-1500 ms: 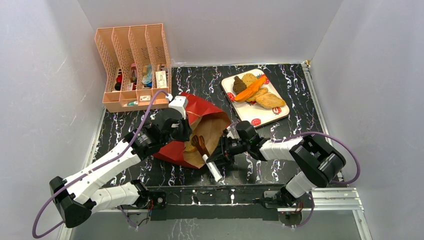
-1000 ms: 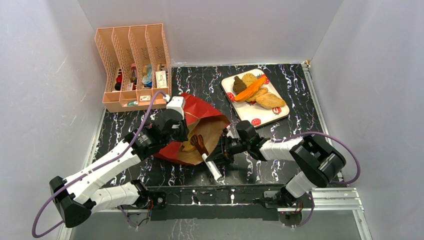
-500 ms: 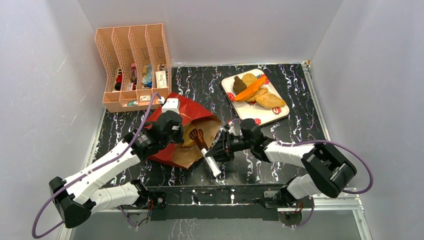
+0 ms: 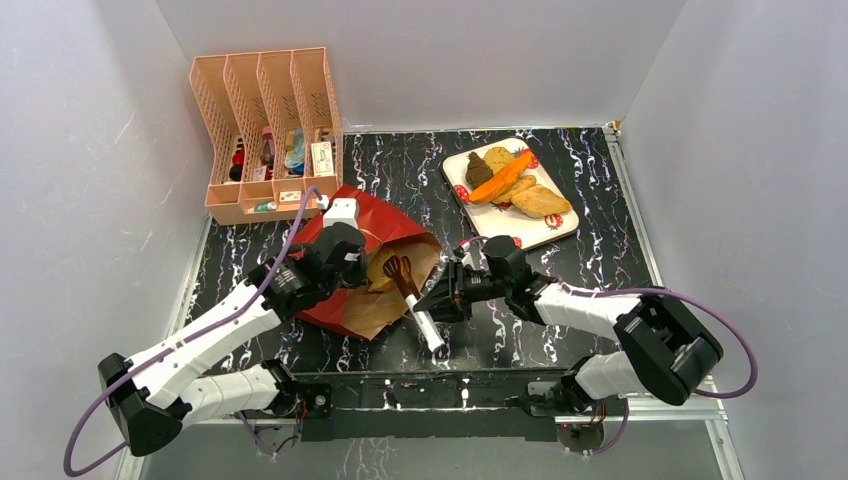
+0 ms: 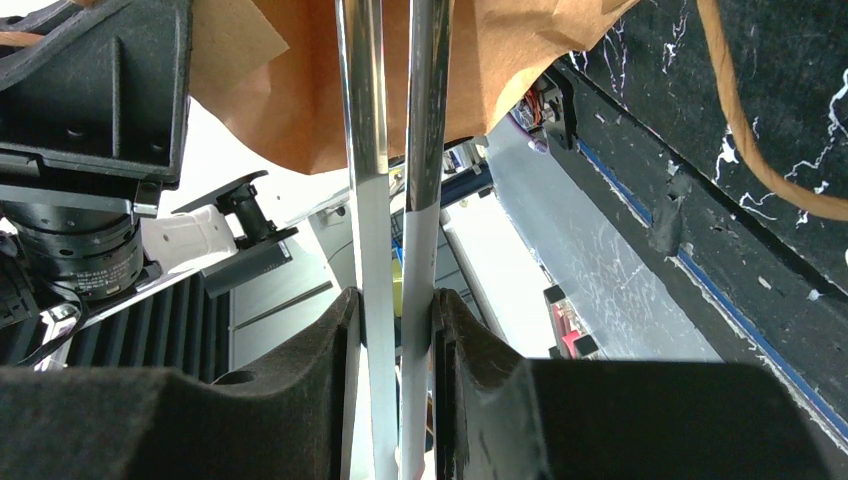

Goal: Take the fake bread out of the paper bag
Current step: Take out the fake bread from the paper bag.

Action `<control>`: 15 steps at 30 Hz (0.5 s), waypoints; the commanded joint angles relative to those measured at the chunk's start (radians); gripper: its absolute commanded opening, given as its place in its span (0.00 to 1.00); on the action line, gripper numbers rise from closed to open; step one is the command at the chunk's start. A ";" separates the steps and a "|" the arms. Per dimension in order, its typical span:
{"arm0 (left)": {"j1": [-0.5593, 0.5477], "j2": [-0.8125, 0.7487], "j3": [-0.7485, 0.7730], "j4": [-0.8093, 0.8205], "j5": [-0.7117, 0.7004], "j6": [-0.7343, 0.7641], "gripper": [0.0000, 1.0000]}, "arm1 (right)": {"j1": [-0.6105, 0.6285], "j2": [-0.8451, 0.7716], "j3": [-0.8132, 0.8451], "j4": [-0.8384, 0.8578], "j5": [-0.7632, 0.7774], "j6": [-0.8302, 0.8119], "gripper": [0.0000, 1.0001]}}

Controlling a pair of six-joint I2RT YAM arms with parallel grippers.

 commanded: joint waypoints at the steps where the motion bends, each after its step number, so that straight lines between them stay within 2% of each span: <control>1: 0.001 -0.011 0.008 -0.005 -0.033 -0.006 0.10 | -0.012 -0.067 0.054 0.025 0.000 0.002 0.00; 15: 0.015 0.145 0.134 -0.107 -0.157 -0.016 0.10 | -0.055 -0.246 0.033 -0.119 0.020 -0.012 0.00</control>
